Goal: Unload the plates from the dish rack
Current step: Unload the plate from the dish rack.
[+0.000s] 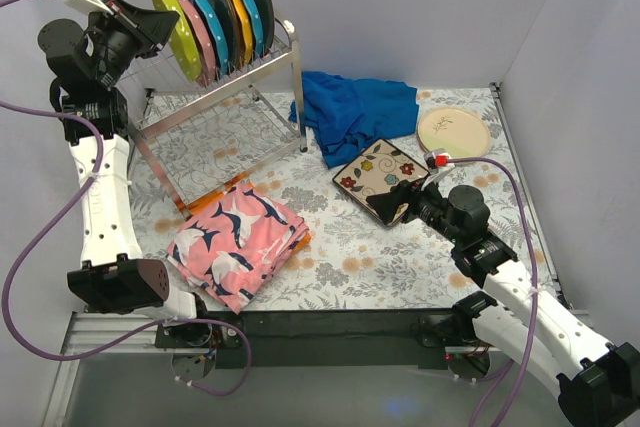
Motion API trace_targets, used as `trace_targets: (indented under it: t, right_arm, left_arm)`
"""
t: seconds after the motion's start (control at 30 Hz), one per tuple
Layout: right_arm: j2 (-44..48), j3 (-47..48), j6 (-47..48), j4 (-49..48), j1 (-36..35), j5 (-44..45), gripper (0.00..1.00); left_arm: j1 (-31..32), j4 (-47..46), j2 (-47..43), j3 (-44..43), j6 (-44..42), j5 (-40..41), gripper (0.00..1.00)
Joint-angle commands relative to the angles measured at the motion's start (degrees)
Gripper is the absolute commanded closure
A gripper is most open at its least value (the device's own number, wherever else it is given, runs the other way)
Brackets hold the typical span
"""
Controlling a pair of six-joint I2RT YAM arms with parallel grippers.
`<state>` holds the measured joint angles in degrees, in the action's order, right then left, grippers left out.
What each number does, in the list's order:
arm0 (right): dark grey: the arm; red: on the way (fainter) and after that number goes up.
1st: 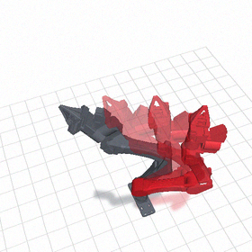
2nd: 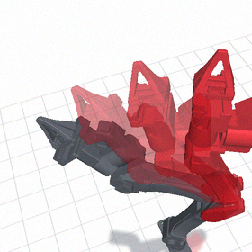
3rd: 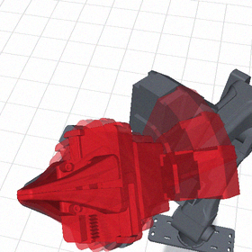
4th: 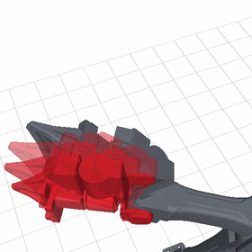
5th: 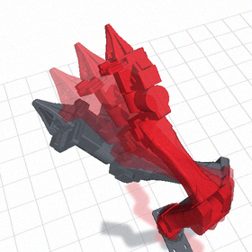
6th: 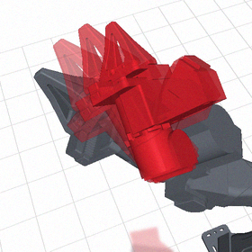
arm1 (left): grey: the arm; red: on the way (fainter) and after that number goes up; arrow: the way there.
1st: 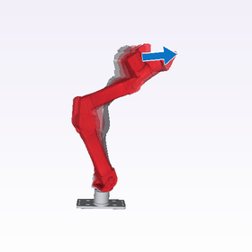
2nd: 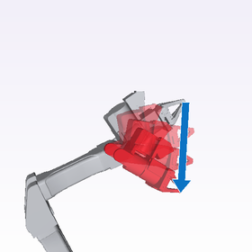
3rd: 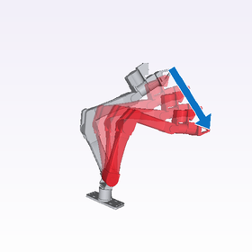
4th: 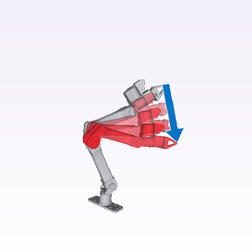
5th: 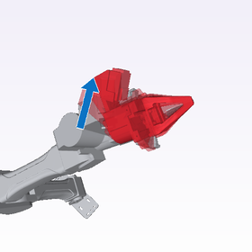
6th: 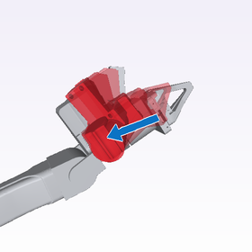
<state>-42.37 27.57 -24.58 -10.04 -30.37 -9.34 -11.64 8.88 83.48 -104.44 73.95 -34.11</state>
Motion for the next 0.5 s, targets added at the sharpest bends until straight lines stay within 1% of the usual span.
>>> trace_targets:
  t: [0.0, 0.33, 0.47]
  right_arm:
    - [0.62, 2.66, 1.2, -1.03, -0.3, 0.11, 0.12]
    - [0.53, 2.66, 1.55, -0.86, -0.3, 0.82, 0.12]
    - [0.88, 2.66, 1.73, -0.68, -0.3, 1.25, 0.12]
  left_arm:
    - [0.04, -8.53, -1.48, -6.64, -1.09, 0.88, 1.0]
    - [0.04, -6.69, 0.98, -10.69, -2.85, 1.59, 1.0]
    - [0.04, -5.03, 1.07, -10.78, -4.34, 1.5, 1.0]
